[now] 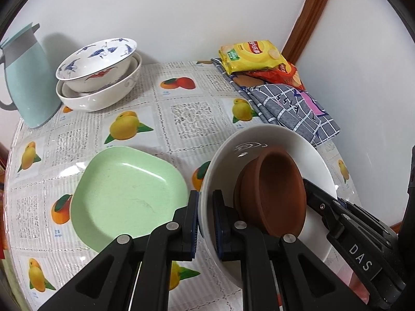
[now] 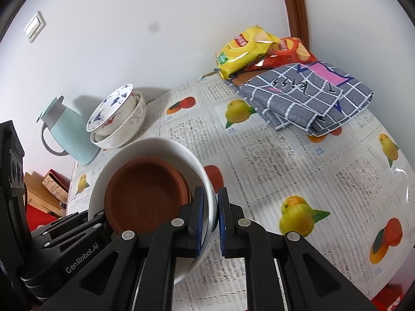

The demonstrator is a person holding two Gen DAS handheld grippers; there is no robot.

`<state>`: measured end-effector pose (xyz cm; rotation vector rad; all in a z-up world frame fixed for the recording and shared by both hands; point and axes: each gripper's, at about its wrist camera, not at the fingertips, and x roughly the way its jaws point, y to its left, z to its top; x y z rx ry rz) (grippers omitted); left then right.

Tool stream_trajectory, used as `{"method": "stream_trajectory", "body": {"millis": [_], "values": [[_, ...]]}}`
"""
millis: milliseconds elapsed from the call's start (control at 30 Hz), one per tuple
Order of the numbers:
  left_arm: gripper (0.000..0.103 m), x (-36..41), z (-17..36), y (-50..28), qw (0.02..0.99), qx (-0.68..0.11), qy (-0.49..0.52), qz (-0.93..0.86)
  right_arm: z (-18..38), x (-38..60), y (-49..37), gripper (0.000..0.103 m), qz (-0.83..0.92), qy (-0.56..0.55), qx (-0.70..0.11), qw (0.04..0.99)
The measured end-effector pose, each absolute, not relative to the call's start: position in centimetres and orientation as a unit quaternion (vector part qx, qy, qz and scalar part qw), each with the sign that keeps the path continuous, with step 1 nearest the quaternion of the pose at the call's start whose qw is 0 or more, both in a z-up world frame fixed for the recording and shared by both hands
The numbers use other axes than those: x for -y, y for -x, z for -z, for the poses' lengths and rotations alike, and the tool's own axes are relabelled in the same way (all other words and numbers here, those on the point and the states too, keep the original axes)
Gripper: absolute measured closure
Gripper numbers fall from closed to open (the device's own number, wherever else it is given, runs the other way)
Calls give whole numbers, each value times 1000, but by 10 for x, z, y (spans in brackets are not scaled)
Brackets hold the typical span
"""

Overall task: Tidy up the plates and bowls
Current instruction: 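Lift the white bowl with both grippers and carry it over the green plate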

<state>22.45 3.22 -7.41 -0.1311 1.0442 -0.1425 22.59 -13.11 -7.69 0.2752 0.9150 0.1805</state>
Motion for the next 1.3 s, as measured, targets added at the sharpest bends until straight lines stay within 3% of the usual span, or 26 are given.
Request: {"method": "stream_trajectory", "body": {"millis": [1300], "values": [[92,-111,81,-221,862,-496,101,14,81,50,-240,93,-141,-96,-449,877]]}}
